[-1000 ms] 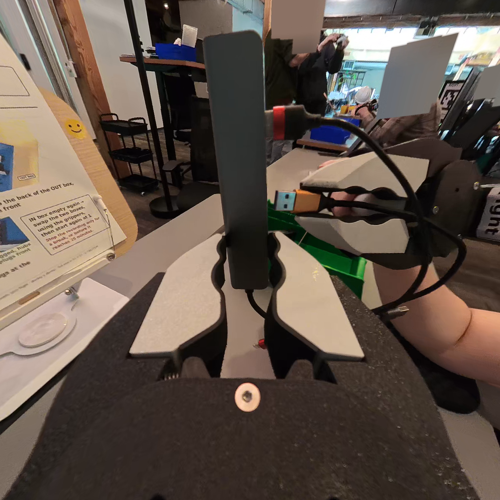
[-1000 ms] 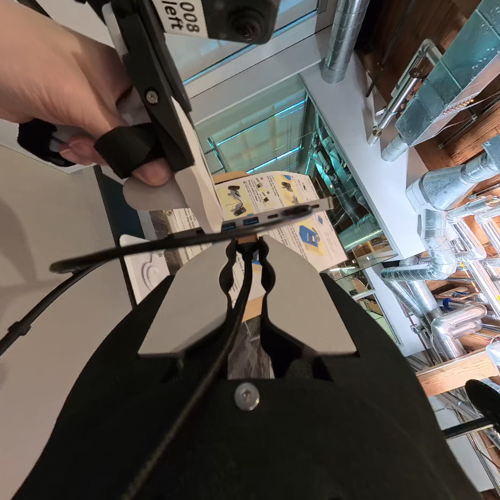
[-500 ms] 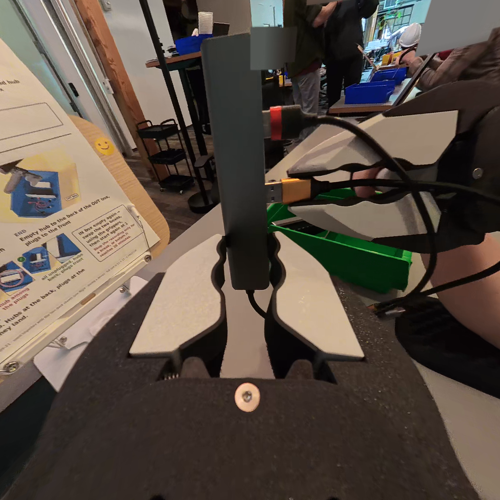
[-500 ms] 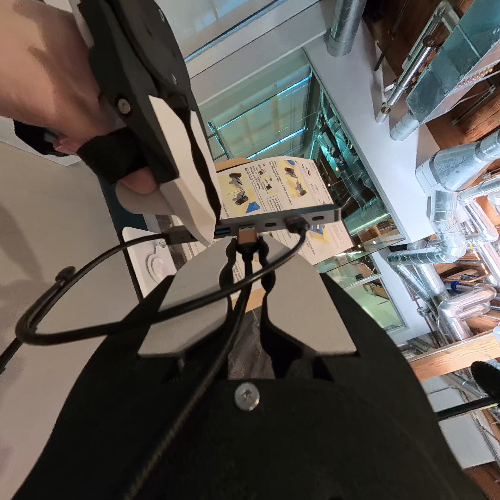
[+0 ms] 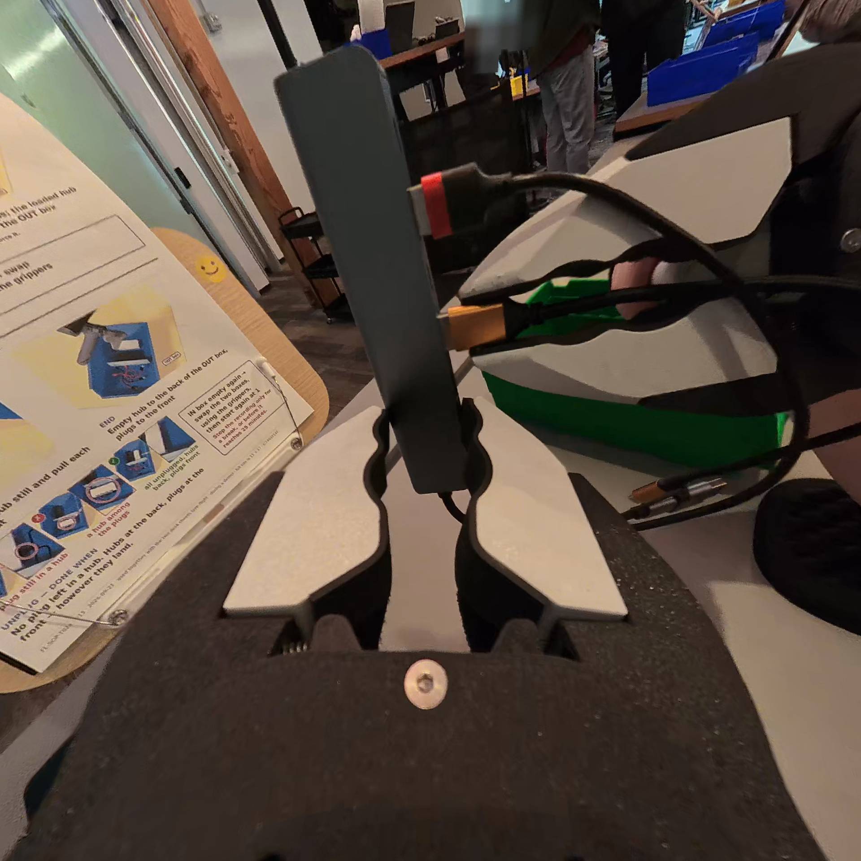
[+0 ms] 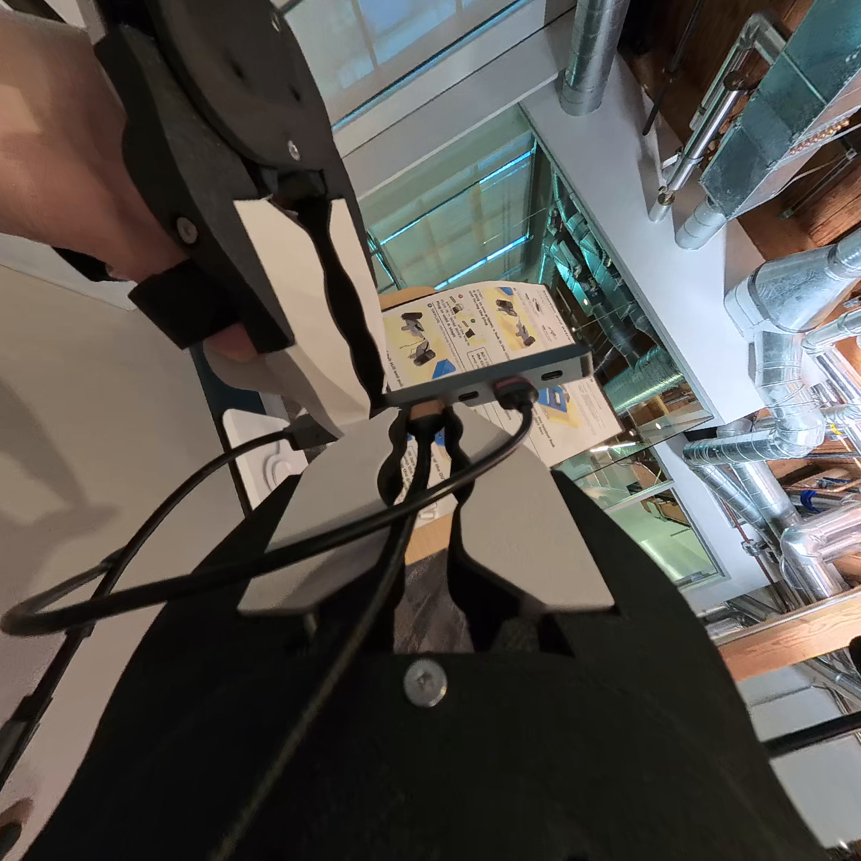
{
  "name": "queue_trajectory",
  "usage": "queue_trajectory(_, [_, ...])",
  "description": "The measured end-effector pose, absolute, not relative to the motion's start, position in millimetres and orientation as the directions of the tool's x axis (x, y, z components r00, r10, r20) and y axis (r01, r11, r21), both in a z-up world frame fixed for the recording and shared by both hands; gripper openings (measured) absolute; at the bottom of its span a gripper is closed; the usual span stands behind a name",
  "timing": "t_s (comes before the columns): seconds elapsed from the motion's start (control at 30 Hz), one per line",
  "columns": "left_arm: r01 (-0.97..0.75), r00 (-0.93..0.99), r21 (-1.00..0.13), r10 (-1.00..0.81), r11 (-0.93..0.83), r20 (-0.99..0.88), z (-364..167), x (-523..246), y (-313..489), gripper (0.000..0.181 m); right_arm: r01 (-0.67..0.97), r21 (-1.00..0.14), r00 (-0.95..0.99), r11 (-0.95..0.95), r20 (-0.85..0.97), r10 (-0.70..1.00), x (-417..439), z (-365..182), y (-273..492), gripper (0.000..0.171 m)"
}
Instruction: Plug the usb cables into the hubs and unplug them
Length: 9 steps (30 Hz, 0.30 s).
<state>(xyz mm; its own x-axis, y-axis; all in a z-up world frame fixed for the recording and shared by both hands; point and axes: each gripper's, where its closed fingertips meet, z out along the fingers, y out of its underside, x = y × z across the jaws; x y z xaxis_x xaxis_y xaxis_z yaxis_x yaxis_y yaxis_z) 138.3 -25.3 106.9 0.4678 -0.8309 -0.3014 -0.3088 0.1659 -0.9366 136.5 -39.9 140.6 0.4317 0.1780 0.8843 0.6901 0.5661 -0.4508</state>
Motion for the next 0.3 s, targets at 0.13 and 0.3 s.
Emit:
queue_trajectory(0.13, [-0.258, 0.391, -0.949, -0.878, 0.181, -0.275, 117, 139, -40, 0.031, 0.635, -0.467, 0.443, 0.616, 0.873, 0.204, 142, 150, -51, 0.016])
queue_trajectory(0.3, [0.003, 0.117, -0.999, -0.993, -0.033, 0.033, 144, 118, -70, 0.027, 0.509, -0.490, 0.422, 0.708, 0.859, 0.291, 142, 158, -79, 0.016])
